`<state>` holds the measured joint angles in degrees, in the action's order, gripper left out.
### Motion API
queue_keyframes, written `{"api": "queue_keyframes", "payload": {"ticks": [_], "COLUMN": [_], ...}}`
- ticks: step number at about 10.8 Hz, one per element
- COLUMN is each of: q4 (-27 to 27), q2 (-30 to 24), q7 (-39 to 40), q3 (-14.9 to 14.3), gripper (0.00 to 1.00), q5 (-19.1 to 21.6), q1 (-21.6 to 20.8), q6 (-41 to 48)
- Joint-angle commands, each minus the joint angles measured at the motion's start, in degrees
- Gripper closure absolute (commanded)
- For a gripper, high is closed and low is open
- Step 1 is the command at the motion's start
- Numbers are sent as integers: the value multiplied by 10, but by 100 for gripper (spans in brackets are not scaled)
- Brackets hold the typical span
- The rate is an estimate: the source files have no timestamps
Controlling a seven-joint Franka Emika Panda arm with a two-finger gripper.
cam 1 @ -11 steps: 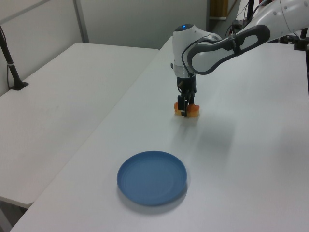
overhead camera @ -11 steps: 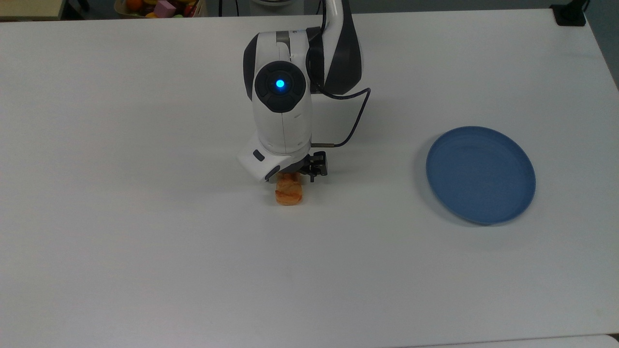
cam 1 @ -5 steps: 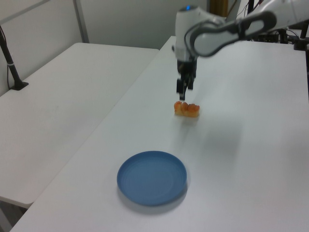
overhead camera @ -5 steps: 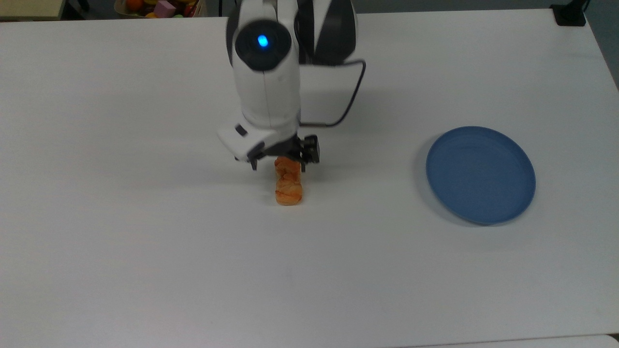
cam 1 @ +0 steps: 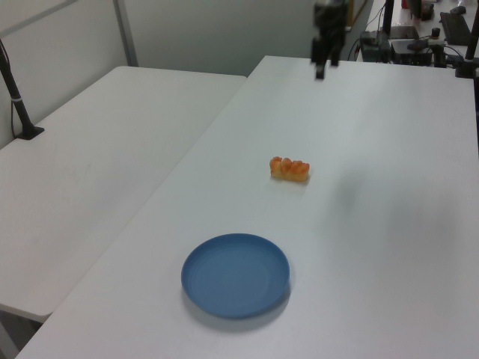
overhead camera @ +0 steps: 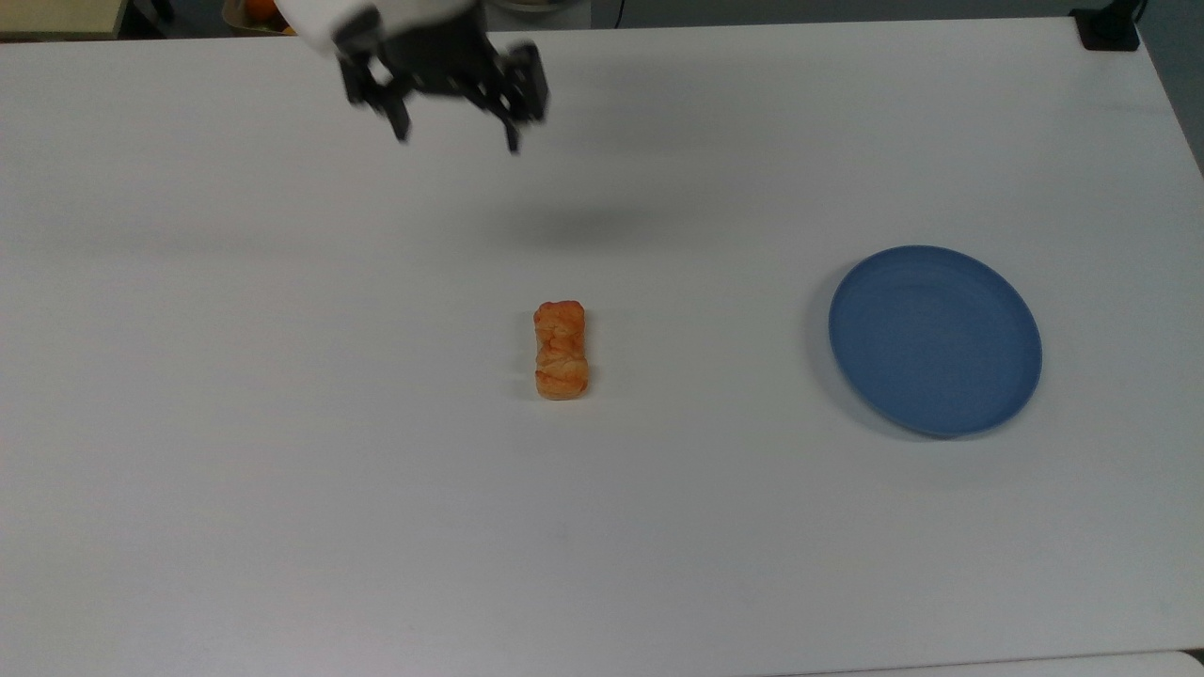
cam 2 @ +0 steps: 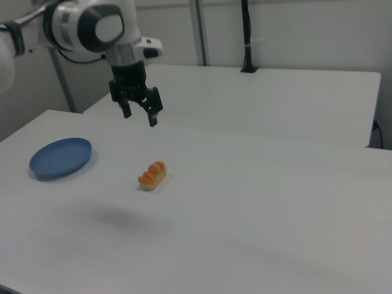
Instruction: Put the bread on the table
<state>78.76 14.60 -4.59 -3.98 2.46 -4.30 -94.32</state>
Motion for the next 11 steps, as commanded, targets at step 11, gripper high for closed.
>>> {"api": "queue_keyframes", "payload": {"ticks": [11], "q4": [167], "q2": [-166], "q7": [66], "q3": [1], "gripper": [0], "q5": [-7], "q1": [99], "q6": [35]}}
